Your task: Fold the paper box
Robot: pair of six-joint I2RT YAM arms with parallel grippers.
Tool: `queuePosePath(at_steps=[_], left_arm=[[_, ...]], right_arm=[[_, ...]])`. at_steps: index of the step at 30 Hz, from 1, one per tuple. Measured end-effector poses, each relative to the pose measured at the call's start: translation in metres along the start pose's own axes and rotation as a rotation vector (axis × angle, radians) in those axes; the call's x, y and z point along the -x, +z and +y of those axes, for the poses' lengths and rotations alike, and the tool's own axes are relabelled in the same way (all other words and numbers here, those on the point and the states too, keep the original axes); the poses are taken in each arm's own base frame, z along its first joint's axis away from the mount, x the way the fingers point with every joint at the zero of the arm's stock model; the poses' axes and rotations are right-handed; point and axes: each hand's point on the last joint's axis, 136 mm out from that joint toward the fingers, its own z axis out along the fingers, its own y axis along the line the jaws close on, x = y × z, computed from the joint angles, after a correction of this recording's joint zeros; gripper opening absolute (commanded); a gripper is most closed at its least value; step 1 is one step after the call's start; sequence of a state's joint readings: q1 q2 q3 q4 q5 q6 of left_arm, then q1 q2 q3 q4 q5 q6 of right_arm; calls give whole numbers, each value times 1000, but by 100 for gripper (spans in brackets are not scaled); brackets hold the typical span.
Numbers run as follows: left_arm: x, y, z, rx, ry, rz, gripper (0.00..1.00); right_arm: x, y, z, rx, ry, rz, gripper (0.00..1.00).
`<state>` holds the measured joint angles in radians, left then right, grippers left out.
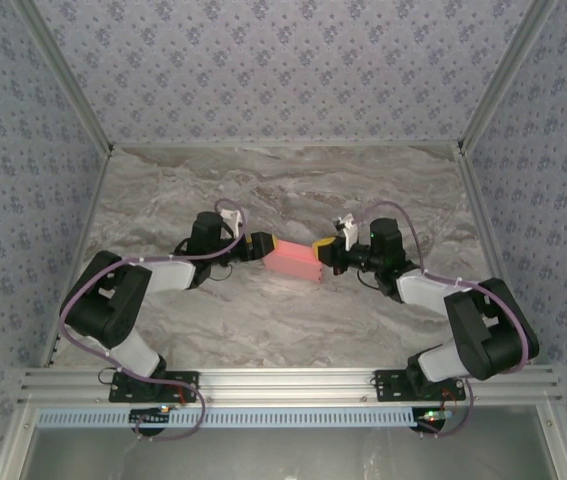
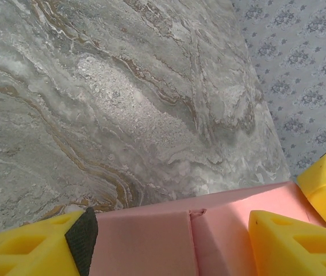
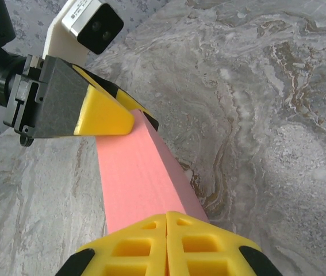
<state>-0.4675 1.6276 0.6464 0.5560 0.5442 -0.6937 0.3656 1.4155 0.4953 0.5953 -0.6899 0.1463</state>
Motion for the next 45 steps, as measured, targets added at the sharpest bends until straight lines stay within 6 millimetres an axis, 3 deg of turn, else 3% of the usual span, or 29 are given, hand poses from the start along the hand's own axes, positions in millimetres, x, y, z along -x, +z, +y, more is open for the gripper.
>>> queuePosePath(at_steps=[6,16,20,26,31,36,41,45], left_arm=[[0,0,1,8,-2,-2,70],[7,1,5,38,-5,-13,70],[9,3,4,38,-5,-15,70],[11,4,5,43,-5,-17,70],[10,4,6,45,-7,-15,70],[9,5,5,45,-8,-8,70],[10,5,6,47,-1,-11,70],[11,5,5,47,-1,-13,70]], right_arm=[[-7,-3,2,-8,-42,3,1],[-13,5,19,-82,-301,25,2],[-9,-2,20,-91,-327,29,3],[12,-3,17,-73,-356,-16,3],[-13,8,11,-37,-330,-6,1],[-14,-1,15,-52,-342,-98,1],[-9,-6,17,-68,-334,-81,3],[28,-2,22,-64,-366,-129,4]])
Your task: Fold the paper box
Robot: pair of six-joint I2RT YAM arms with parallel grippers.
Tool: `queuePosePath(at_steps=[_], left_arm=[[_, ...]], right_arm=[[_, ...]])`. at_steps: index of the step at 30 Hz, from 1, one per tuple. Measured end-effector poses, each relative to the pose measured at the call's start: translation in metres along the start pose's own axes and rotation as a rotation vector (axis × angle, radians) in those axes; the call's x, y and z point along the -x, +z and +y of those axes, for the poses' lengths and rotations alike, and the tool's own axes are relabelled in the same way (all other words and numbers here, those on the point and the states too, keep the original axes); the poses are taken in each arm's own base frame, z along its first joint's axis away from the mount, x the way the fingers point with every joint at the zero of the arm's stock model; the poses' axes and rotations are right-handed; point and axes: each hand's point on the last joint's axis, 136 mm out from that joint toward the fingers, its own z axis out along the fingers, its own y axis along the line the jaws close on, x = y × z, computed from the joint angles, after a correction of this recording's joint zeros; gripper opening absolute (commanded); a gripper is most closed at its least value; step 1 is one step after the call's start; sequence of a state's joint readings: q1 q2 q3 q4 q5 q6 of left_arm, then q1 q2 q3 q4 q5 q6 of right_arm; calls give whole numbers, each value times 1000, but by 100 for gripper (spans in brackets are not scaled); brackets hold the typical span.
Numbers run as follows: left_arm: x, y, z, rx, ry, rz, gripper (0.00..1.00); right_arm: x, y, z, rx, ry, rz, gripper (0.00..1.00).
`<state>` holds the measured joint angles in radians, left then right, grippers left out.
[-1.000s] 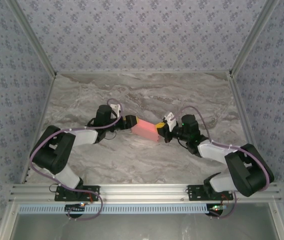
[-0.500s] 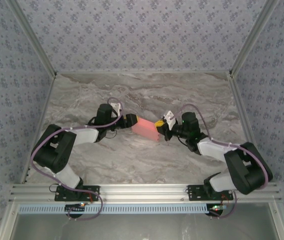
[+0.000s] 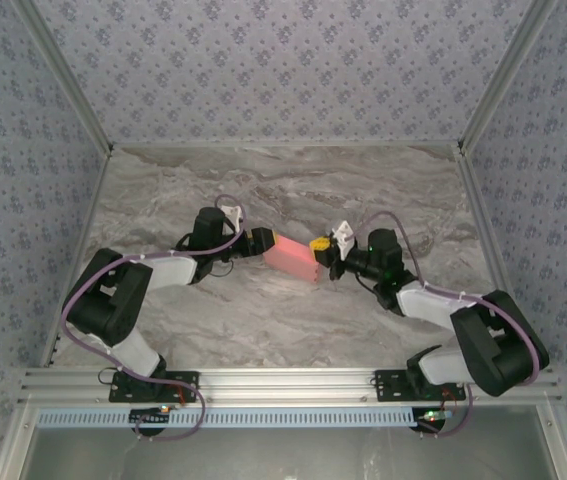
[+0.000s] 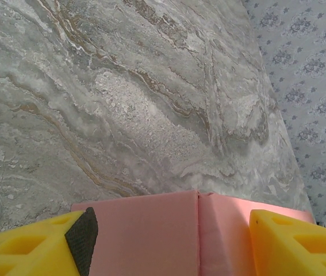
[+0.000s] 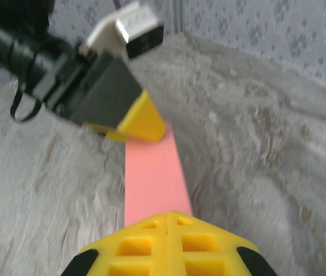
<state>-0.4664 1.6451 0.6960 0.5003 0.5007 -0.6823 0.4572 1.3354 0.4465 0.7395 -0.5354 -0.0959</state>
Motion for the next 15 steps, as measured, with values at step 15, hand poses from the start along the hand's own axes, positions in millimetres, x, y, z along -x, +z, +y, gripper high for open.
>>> queuePosePath(at_steps=[15], left_arm=[[-2,0,-1,-4,-2,10,71]], right_arm=[[-34,12,9,28,-13,-26,5]])
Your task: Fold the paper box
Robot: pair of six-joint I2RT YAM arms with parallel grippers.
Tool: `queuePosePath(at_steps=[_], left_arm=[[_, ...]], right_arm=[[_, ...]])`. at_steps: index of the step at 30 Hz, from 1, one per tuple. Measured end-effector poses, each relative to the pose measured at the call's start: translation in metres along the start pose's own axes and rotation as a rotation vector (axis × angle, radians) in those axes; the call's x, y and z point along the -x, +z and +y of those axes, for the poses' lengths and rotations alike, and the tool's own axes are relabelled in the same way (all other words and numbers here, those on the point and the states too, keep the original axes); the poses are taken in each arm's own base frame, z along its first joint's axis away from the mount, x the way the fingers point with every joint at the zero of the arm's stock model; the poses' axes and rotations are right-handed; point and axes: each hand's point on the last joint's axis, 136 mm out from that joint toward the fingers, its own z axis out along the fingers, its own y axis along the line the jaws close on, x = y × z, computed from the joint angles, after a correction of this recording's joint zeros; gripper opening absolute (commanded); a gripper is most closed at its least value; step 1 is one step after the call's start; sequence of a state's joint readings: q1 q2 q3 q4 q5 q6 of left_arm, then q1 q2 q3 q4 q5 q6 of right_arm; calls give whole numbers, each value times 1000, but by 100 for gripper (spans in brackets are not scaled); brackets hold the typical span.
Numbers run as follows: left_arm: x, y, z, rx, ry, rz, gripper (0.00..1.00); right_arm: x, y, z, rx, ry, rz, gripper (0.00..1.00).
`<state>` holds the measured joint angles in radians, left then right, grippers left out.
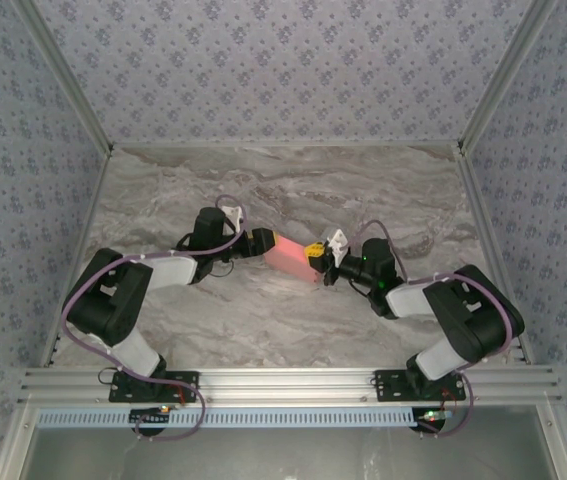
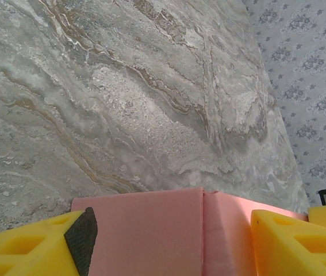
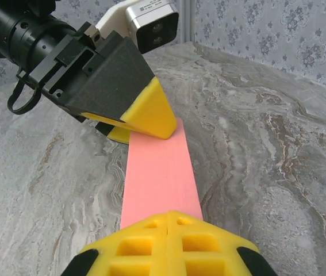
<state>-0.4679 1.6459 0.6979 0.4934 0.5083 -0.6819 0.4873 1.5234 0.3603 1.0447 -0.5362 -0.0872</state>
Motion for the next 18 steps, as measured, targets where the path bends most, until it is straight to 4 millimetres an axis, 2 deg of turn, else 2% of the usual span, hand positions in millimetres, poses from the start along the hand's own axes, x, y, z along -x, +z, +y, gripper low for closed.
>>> queuePosePath(at_steps=[4,9,11,13,16,18], left_arm=[[1,0,1,3,0,-3,71],[1,0,1,5,0,-5,71],[1,0,1,5,0,-5,71],[1,0,1,6,0,-5,72],[1,0,1,7,0,-3,73],[1,0,1,6,-2,2,74]], right_arm=[[7,3,4,17,10,36,7],[50,27,4,47,-40,-20,8],[56,37,3,55,-50,-31,8],[45,43,1,59,-41,-11,8],[8,46,1,65,-16,54,8],[9,44,1,61,-36,34,8]])
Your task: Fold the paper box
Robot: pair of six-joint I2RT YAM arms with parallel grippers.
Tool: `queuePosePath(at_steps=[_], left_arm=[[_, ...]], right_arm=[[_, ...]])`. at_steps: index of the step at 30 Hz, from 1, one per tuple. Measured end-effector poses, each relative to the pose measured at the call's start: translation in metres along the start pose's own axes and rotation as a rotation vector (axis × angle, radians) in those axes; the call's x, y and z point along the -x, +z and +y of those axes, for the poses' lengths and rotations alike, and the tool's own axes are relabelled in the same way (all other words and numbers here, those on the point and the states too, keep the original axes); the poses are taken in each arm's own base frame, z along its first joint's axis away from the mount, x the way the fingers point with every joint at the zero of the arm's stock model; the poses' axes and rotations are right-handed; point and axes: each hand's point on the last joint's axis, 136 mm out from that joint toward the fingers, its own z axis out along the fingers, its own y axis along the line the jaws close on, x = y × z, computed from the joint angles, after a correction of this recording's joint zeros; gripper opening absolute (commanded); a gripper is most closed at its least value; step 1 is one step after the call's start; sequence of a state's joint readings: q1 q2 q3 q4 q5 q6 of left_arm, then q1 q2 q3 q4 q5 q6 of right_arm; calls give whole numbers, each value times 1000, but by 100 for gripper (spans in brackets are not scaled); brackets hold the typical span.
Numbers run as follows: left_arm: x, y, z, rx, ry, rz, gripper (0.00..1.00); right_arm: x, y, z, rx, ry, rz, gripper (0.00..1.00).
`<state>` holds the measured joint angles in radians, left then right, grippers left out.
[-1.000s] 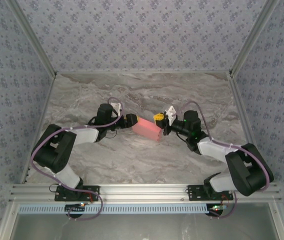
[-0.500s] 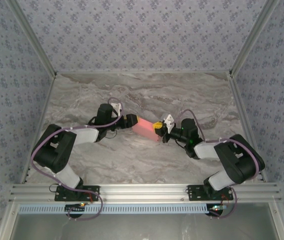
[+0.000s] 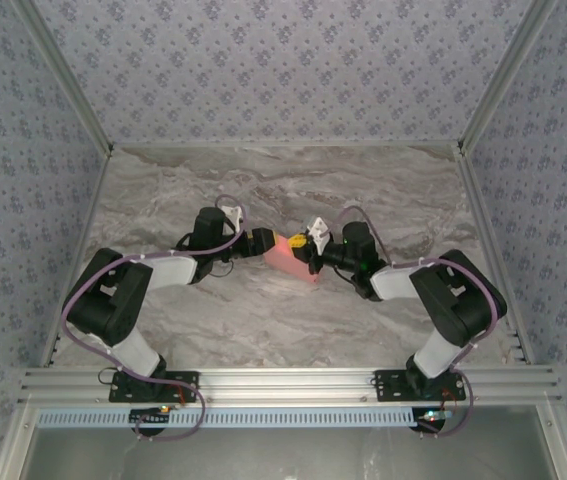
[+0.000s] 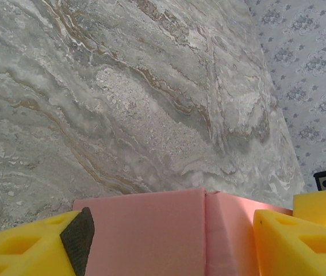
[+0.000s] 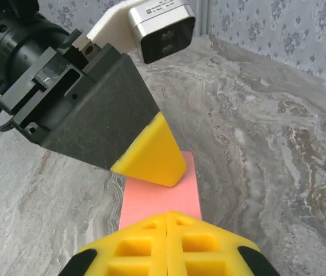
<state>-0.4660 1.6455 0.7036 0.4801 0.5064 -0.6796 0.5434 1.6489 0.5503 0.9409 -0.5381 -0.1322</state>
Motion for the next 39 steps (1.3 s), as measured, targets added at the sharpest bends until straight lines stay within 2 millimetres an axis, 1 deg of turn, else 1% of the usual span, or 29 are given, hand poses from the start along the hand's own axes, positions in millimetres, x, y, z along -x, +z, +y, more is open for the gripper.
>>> queuePosePath(at_steps=[6,8,11,13,16,19,22,25,27,28,29,30,33,39], left_arm=[[-1,-2,0,8,-11,14,77],[-1,-5,0,9,-21,21,78],[4,-15,1,28,-36,11,79],[10,-23,-2,33,-36,-8,80],[18,-34,-13,17,-19,-35,80],[20,-39,-18,15,-3,-43,80],[16,-36,-12,31,-4,-23,79],[8,-27,1,59,-18,7,77],[2,-21,12,82,-30,26,73],[3,-18,16,84,-32,28,69],[6,-16,15,75,-27,21,62],[9,-14,14,67,-25,18,60],[12,-12,12,46,-15,4,60],[13,-10,12,48,-16,5,59]], right_arm=[[-2,-3,1,-6,-59,-15,7],[-2,-2,1,-6,-68,-17,7],[-2,-2,0,-6,-73,-21,7],[-2,-1,-1,-5,-74,-23,6],[-1,2,-4,-7,-74,-24,5],[-1,4,-5,-8,-74,-25,5],[0,5,-6,-7,-74,-25,5],[-1,5,-6,-7,-72,-23,4],[0,5,-6,-7,-71,-21,4],[0,6,-7,-8,-70,-20,4],[0,6,-7,-9,-69,-18,4],[0,6,-8,-8,-69,-18,4],[-1,7,-8,-7,-65,-12,4],[0,8,-8,1,-56,2,5]])
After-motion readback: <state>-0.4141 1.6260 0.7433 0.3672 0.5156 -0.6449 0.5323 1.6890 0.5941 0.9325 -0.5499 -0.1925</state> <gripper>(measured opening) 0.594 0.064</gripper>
